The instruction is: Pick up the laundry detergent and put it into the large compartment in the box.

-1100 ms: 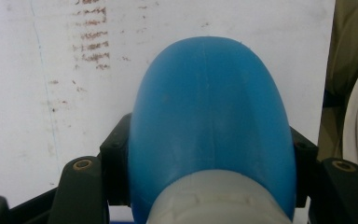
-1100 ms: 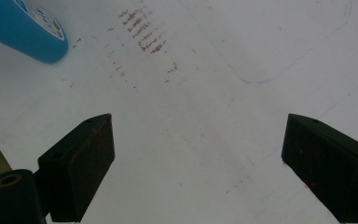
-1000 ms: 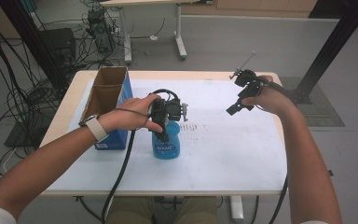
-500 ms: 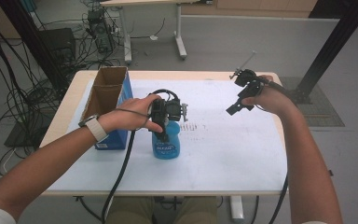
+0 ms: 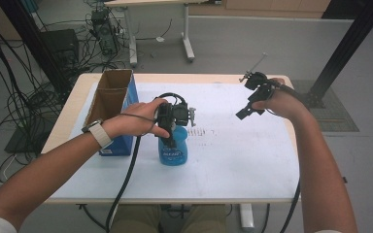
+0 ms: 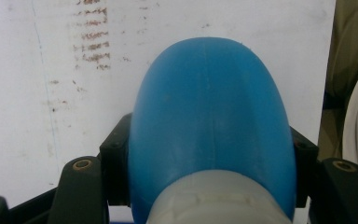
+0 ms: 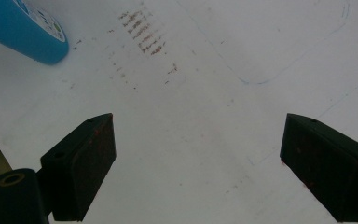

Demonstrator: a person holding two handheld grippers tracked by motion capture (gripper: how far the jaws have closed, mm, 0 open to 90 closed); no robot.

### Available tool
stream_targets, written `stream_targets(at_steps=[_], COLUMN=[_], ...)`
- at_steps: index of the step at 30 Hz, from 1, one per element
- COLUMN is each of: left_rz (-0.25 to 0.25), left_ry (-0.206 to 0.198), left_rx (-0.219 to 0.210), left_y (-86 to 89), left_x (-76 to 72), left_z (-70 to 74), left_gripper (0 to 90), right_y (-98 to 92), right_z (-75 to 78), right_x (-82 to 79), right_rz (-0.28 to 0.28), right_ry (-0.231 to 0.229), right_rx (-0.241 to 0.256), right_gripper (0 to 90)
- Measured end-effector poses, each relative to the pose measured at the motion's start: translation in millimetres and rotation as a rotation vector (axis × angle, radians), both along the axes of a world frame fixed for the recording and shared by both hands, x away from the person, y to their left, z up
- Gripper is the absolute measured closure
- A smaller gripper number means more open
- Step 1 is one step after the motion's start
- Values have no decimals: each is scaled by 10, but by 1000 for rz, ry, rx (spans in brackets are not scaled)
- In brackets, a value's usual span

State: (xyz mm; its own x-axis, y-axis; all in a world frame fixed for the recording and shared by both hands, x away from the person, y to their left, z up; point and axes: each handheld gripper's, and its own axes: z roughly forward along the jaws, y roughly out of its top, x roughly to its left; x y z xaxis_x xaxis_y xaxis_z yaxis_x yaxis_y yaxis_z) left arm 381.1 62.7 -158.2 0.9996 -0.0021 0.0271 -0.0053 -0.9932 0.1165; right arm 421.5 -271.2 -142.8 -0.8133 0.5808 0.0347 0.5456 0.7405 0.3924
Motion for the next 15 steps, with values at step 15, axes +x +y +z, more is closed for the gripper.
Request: stream_targets(at_steps=[15], left_rz=[-5], left_ry=[-1], left_rx=[1], left_y=[0], left_x=[1], left_z=[3], left_gripper=[376], right_y=[21], right_z=[1], right_x=[5], right_rz=[2], right_ry=[-2], right_rx=[0], right_gripper=[105])
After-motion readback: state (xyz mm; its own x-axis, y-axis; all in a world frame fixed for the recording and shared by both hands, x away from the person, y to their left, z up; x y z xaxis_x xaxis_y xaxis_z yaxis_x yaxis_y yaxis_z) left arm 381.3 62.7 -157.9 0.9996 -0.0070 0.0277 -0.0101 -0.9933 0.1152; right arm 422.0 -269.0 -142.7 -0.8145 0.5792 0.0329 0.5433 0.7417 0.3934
